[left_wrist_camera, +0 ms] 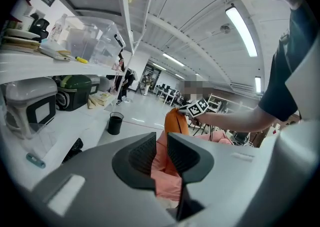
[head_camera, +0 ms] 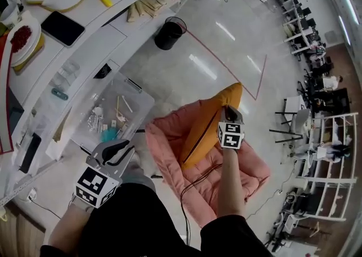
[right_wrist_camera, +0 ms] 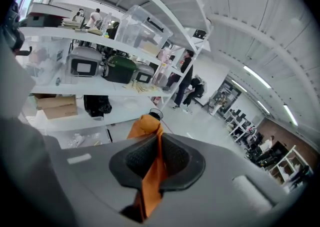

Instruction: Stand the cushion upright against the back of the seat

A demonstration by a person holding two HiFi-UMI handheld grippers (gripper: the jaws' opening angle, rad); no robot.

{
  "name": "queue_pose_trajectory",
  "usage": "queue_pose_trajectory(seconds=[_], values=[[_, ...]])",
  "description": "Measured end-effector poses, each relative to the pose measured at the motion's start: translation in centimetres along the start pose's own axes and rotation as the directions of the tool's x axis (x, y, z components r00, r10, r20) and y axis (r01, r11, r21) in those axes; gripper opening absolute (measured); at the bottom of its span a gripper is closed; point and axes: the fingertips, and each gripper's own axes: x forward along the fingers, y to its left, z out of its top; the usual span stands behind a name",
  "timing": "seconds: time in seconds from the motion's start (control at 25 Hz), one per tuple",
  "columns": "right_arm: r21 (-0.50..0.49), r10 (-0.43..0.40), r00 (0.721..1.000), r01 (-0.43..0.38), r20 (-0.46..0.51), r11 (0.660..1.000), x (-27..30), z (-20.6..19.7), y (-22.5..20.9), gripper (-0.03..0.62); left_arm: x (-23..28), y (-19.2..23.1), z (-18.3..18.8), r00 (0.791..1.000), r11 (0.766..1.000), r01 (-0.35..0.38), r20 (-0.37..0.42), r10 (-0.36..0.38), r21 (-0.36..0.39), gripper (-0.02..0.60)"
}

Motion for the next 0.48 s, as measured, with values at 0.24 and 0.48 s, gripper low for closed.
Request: queue_pose_trajectory(seconds=[0.24,0.48], values=[[0.171,-0.13,0.989,0.116,0.072,0.978,-3.2,1.7,-4.0,0.025,0.1,-0.8,0.0,0.999,0.998,0.052,-0.017,-0.052,0.029,0.084],[0.183,-0.154,0.986,0.142,0.056,0.973,-6.3,-0.2,-5.2,0.023,1.3,-3.1,0.3,0.992,0.991,0.121,-0.033,-0.119,0.061,0.078]])
